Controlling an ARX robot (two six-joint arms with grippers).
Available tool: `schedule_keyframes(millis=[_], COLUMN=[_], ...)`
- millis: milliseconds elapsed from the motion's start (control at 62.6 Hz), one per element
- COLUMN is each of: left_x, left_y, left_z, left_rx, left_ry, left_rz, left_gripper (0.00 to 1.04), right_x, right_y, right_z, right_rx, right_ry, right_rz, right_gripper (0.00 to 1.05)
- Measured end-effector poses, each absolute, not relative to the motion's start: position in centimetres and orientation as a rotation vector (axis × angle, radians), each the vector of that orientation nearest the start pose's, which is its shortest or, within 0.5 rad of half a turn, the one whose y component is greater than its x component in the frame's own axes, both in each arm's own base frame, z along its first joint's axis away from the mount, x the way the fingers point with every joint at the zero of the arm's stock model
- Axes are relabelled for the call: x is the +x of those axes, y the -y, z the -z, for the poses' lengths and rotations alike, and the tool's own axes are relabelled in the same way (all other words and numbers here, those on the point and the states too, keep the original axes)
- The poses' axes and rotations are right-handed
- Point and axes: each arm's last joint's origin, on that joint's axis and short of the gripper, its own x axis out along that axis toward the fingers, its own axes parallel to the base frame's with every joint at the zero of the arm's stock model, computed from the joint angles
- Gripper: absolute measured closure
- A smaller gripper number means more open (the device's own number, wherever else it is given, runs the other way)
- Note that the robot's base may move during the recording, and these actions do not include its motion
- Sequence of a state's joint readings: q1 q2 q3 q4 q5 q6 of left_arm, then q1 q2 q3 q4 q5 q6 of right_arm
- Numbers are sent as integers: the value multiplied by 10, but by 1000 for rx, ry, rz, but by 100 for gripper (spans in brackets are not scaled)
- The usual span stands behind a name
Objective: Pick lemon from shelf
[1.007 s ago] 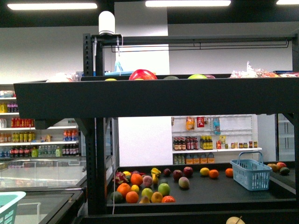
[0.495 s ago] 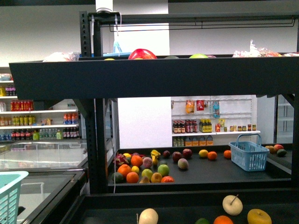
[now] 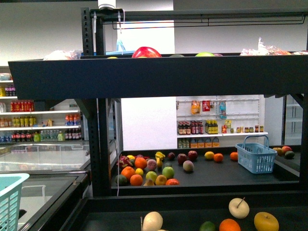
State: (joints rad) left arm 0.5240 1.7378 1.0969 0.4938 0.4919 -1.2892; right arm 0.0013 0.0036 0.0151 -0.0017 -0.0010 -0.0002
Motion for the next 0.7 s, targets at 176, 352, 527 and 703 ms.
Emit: schedule_keyframes(millis=[176, 352, 527, 703], left_x=[361, 378, 387, 388], left_y=[-182, -183, -184, -185], left_z=[-249, -254, -252, -252], left_rx=[-1377, -1369, -1367, -1368], left_ry=[-85, -80, -97, -105], left_rz=[-121, -128, -156, -176], left_gripper=[8, 9, 39, 76], right_x=[97, 97, 97, 97], right_y=[0, 0, 0, 0], right_z=[-168, -168, -168, -168], right_rx=[0, 0, 0, 0], right_ry=[10, 10, 10, 10], right_rz=[-2, -2, -2, -2], right_gripper=[7, 7, 7, 7])
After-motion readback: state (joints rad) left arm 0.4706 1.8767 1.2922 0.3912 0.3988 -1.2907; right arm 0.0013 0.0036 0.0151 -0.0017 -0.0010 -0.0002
